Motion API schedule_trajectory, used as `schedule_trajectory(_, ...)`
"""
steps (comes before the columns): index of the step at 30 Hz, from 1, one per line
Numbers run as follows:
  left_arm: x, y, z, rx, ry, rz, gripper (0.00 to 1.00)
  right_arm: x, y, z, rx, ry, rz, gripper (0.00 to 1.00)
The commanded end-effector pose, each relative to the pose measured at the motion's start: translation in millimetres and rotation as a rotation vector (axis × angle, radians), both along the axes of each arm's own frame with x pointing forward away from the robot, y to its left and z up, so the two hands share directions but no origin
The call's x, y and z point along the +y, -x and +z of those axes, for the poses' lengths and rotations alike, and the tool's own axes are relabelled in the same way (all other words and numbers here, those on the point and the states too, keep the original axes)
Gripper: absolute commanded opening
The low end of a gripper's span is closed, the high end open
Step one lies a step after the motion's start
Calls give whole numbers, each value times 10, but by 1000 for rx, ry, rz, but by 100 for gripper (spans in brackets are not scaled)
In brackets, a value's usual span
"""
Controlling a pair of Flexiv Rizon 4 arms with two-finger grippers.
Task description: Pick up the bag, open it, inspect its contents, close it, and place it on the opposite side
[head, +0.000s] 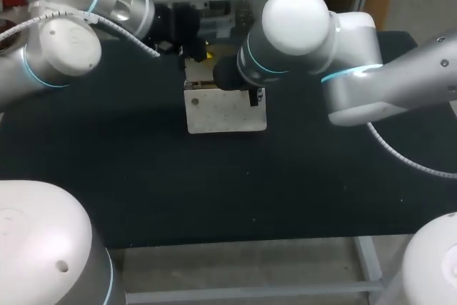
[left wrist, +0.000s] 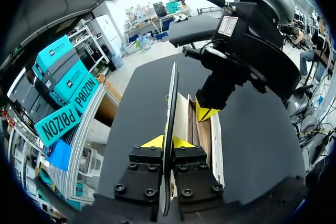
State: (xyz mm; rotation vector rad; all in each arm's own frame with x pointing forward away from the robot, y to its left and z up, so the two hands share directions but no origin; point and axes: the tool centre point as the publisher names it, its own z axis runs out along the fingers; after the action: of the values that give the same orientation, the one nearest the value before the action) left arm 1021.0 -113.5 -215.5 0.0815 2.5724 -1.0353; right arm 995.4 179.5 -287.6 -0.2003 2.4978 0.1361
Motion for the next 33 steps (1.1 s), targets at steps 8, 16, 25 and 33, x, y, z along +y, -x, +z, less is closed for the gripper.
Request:
schedule_trajectory(8, 49, -23, 69, 9, 31, 19, 0, 19, 34, -150, 36, 22, 5, 0)
schedule_trajectory(16, 24, 52, 92, 21, 33, -11, 0, -22, 14, -192, 51, 24, -5, 0)
schedule_trajectory(25, -8, 137, 55, 44, 37, -37, 0, 4, -221, -209, 68, 28, -6, 0)
schedule_trajectory(33, -22, 177, 45, 49, 39, -58, 0, 61, -287, -357, 132, 42, 34, 0)
